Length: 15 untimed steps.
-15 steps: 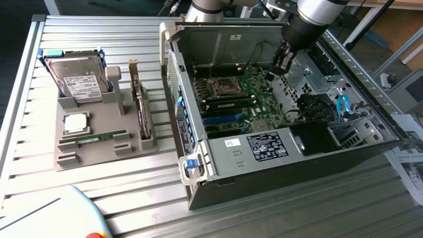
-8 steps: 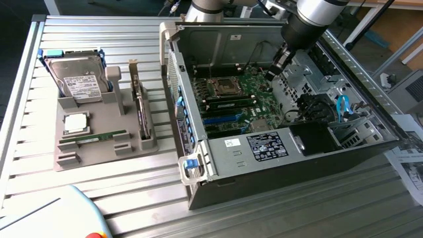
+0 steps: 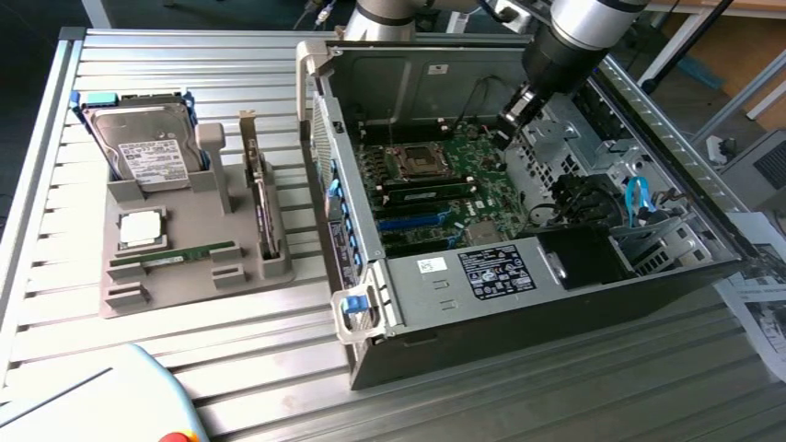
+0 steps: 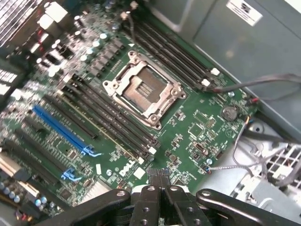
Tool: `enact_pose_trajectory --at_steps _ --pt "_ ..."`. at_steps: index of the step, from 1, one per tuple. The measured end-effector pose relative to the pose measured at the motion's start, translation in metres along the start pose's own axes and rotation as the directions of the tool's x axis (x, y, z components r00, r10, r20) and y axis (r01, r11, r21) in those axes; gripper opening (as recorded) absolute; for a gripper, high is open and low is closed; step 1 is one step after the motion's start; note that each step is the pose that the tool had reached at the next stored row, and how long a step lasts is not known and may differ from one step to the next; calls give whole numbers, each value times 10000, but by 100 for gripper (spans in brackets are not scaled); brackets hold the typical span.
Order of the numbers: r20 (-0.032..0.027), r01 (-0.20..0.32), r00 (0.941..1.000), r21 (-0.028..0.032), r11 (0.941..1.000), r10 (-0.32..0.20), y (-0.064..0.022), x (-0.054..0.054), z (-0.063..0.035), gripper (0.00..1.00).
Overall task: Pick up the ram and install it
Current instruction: 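Press down the ram until it locks into place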
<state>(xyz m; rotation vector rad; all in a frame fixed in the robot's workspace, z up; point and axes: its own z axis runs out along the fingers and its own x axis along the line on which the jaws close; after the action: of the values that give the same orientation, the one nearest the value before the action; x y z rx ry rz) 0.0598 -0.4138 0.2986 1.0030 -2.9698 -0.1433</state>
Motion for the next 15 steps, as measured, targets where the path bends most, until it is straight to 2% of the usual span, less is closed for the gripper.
enact_pose_trajectory --at_steps 4,7,8,11,13,15 --pt "54 -607 9981 14 9982 607 0 0 3 11" --pt "102 -1135 9935 24 9935 1135 0 0 5 11" --pt "123 -1371 9905 27 9906 1370 -1 0 6 11" --pt "196 -2154 9764 35 9765 2152 -1 0 9 11" --pt "224 -2453 9692 37 9694 2452 -1 0 10 11" --pt "257 -2803 9596 37 9599 2801 -1 0 12 11"
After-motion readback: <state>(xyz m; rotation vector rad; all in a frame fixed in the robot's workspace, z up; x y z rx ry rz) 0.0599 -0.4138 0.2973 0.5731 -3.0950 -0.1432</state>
